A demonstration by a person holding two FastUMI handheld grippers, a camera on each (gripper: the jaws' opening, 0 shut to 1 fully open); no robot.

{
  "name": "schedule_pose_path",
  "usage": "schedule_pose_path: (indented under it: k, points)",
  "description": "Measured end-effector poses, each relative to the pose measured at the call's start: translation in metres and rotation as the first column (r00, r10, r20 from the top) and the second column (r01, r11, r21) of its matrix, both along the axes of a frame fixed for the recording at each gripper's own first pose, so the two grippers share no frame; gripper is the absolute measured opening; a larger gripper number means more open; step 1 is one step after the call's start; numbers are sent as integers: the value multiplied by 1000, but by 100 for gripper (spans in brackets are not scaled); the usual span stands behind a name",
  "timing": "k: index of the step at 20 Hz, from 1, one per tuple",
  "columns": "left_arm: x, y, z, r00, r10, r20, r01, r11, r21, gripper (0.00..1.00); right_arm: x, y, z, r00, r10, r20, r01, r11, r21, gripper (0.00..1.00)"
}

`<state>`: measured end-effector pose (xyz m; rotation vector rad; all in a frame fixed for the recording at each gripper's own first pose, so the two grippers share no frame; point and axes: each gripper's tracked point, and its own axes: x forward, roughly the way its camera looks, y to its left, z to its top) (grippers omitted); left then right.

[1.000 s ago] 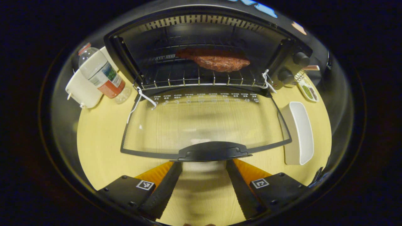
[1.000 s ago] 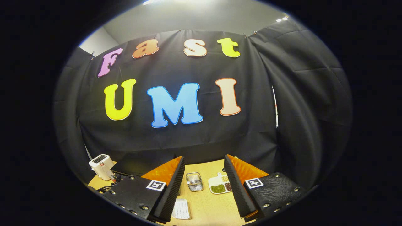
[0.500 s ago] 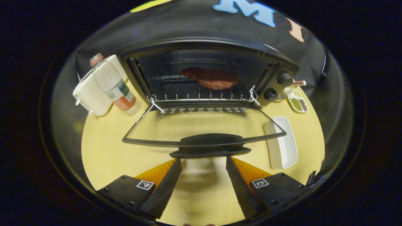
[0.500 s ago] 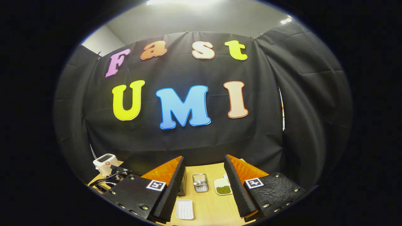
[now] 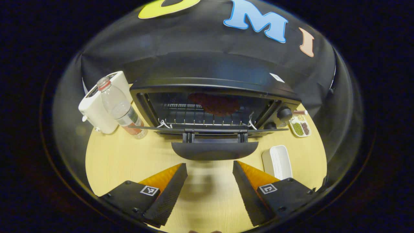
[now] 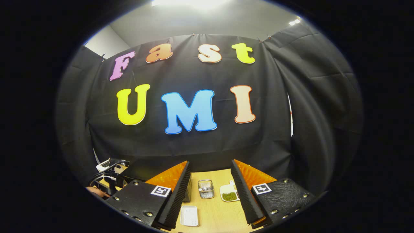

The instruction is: Open the electric oven with the left hand, put the food in, and close the electric oven.

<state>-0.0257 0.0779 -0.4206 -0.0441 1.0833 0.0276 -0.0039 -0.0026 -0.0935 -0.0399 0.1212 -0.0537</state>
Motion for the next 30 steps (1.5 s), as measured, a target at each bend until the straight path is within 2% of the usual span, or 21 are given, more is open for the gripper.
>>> schedule_pose_path:
  k: [3, 4, 5, 8, 9, 10, 12, 13, 14, 15, 17, 19, 21, 26, 30]
  points:
    - [20, -8, 21, 995, 4, 97, -4, 1000, -3, 97, -2, -5, -1, 1000, -6, -6, 6, 1000, 8, 77]
    - [25, -12, 34, 990, 0, 141, 2, 1000, -13, 100, -1, -4, -2, 1000, -3, -10, 3, 1000, 11, 77]
    - [30, -19, 48, 982, -4, 190, 9, 1000, -26, 96, -1, -4, -3, 1000, 2, -13, -2, 1000, 14, 77]
    - [38, -37, 107, 942, -4, 336, 20, 999, -46, 96, 3, -6, -1, 1000, 16, -16, -16, 1000, 15, 77]
    - [41, -43, 131, 920, -1, 393, 21, 999, -47, 100, 4, -4, 4, 999, 33, -10, -33, 999, 19, 77]
    - [42, -46, 157, 892, 0, 452, 23, 999, -45, 96, 8, -1, 5, 998, 55, -10, -55, 998, 22, 87]
    - [43, -56, 211, 822, 0, 570, 20, 999, -29, 96, 10, -2, 10, 997, 79, -11, -79, 997, 15, 84]
    - [41, -58, 238, 779, -4, 627, 11, 1000, -8, 93, 12, -3, 14, 996, 89, -6, -89, 996, 10, 84]
    - [37, -60, 264, 741, -10, 672, 1, 1000, 14, 99, 13, -4, 19, 995, 97, -2, -97, 995, 7, 83]
    - [32, -63, 284, 710, -11, 704, -8, 1000, 24, 98, 13, -2, 24, 994, 112, 5, -112, 994, 9, 83]
    - [18, -71, 314, 670, -12, 742, -31, 998, 45, 95, 13, -3, 33, 992, 127, 12, -128, 992, 19, 83]
    - [7, -74, 341, 642, -24, 766, -53, 996, 76, 92, 12, -4, 45, 990, 140, 31, -141, 990, 29, 84]
    - [-5, -80, 361, 605, -37, 795, -69, 993, 99, 95, 11, -6, 52, 986, 157, 52, -158, 987, 18, 83]
    - [-16, -88, 378, 580, -44, 813, -73, 992, 106, 98, 3, -6, 59, 985, 164, 55, -165, 986, 15, 83]
    - [-18, -85, 374, 593, -54, 803, -34, 995, 93, 99, -10, -2, 69, 989, 125, 74, -126, 992, 4, 83]
